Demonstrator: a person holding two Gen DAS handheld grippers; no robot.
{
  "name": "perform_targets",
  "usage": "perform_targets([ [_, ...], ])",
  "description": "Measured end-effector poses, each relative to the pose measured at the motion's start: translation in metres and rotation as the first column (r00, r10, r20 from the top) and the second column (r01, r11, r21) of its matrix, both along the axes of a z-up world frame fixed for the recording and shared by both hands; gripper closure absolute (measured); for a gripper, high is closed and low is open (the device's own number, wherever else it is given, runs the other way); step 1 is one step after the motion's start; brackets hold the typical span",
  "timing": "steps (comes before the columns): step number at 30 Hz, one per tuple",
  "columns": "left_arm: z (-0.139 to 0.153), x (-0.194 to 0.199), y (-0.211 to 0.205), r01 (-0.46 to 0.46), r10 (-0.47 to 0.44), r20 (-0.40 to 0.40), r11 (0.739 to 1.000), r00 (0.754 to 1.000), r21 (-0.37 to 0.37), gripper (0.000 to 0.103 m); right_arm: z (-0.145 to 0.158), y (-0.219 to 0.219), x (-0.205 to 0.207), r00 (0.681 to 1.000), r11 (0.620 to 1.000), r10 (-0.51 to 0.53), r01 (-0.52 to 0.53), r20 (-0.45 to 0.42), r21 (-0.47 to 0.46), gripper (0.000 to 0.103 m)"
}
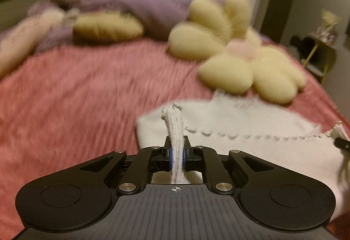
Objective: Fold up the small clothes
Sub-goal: 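Lift the hem with both grippers and fold it toward the collar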
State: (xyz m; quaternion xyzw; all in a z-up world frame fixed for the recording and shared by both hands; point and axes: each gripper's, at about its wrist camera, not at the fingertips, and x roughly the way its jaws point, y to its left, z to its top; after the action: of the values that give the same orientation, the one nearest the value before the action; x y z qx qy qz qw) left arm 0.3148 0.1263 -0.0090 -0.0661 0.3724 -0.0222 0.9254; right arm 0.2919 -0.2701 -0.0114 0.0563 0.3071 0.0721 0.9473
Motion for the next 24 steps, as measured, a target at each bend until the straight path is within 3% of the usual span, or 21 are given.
perform_targets([
  [3,-0.032,0.011,-0.001,0.007,-0.008,-0.103,1.0,0.995,-0.01,0.087,-0.025,-0.003,0.018,0.993,1.0,0.006,-0.002,-0.12,0.029,0.094],
  [4,-0.039,0.01,0.0,0.004,-0.008,-0.117,1.0,0.993,-0.031,0.068,-0.032,-0.004,0.021,0.987,0.999,0.013,-0.007,-0.158,0.04,0.089],
  [5,-0.042,0.007,0.001,0.01,-0.016,-0.114,0.998,0.993,-0.057,0.058,-0.035,-0.005,0.021,0.985,0.999,0.023,-0.015,-0.171,0.049,0.081],
  [6,-0.045,0.004,0.001,0.018,-0.025,-0.1,0.997,0.995,-0.073,0.052,-0.036,-0.004,0.017,0.986,0.998,0.038,-0.031,-0.161,0.048,0.08],
  [8,-0.048,0.003,-0.001,0.032,-0.038,-0.105,0.998,0.994,-0.057,0.059,-0.037,0.0,0.015,0.986,0.998,0.065,-0.063,-0.152,0.021,0.079],
  [10,-0.051,0.007,-0.001,0.042,-0.049,-0.124,0.998,0.991,-0.053,0.086,-0.039,0.004,0.016,0.984,0.996,0.085,-0.086,-0.156,-0.003,0.08],
  [12,-0.047,0.006,-0.001,0.039,-0.043,-0.118,0.999,0.992,-0.036,0.093,-0.038,0.01,0.016,0.984,0.994,0.092,-0.1,-0.155,-0.048,0.091],
  [13,-0.041,0.004,-0.001,0.04,-0.041,-0.108,0.999,0.993,-0.016,0.093,-0.036,0.012,0.015,0.984,0.991,0.101,-0.113,-0.144,-0.073,0.096],
  [19,0.011,0.003,-0.01,0.076,-0.078,0.046,0.996,0.996,0.045,0.094,-0.001,0.027,0.011,0.991,0.973,0.134,-0.128,0.017,-0.193,0.096],
  [24,0.029,0.057,-0.018,-0.05,0.035,0.11,0.989,0.993,0.139,0.094,0.015,0.034,0.062,0.996,0.973,0.056,-0.039,0.068,-0.228,0.096],
])
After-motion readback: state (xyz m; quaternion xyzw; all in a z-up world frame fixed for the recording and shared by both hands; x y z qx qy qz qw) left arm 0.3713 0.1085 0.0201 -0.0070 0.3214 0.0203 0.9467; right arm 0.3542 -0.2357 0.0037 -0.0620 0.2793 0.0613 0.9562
